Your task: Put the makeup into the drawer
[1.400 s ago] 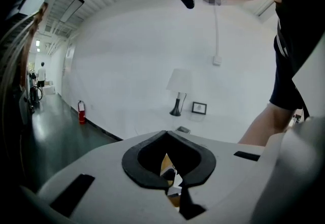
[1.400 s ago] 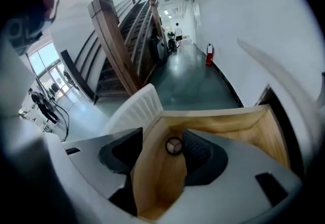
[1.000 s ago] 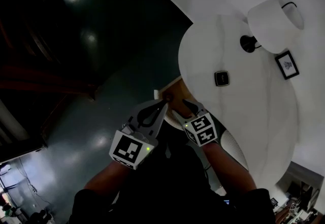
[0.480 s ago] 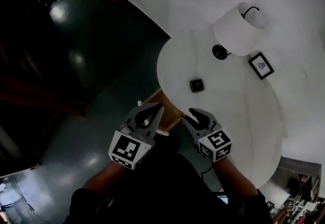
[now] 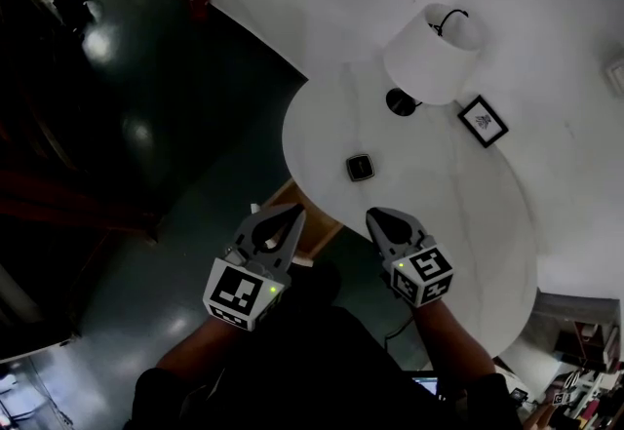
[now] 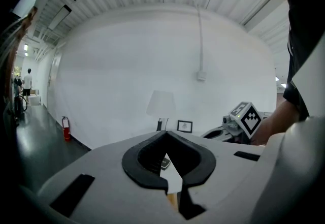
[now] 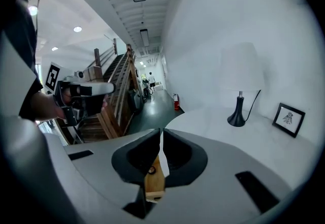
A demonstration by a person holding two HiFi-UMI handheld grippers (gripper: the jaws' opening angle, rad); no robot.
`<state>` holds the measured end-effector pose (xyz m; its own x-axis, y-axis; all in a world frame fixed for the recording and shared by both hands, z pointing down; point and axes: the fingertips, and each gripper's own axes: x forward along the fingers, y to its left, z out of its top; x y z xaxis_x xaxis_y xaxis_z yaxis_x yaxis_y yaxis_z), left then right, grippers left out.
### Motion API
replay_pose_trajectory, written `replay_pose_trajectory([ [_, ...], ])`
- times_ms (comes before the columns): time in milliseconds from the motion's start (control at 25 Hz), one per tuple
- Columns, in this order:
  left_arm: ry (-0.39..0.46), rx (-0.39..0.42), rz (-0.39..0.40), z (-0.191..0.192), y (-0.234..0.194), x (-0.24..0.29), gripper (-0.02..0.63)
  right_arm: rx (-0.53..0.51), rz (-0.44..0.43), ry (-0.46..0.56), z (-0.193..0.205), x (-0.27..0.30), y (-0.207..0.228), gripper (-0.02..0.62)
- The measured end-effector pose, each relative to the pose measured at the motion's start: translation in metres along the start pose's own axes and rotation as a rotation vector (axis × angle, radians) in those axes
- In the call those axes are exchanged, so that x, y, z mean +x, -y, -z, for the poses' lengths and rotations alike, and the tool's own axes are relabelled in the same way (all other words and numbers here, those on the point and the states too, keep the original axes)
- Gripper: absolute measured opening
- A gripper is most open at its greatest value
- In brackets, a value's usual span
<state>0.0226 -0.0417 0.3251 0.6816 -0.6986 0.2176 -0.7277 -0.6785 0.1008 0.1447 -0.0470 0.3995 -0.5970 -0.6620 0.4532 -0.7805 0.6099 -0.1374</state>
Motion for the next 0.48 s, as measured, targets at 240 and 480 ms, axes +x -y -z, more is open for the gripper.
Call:
replay_pose_trajectory([
  [240,0.006,-0.012,-0.002,0.002,-0.003,0.005,0.009,-0.004,0.032,-0.047,0.008,0.024,0.029,0.025],
  [480,-0.007,-0.017,0.012,0.009,-0.006,0.013,0.009,-0.021,0.047,-0.114,0.016,0.060,0.052,0.026],
])
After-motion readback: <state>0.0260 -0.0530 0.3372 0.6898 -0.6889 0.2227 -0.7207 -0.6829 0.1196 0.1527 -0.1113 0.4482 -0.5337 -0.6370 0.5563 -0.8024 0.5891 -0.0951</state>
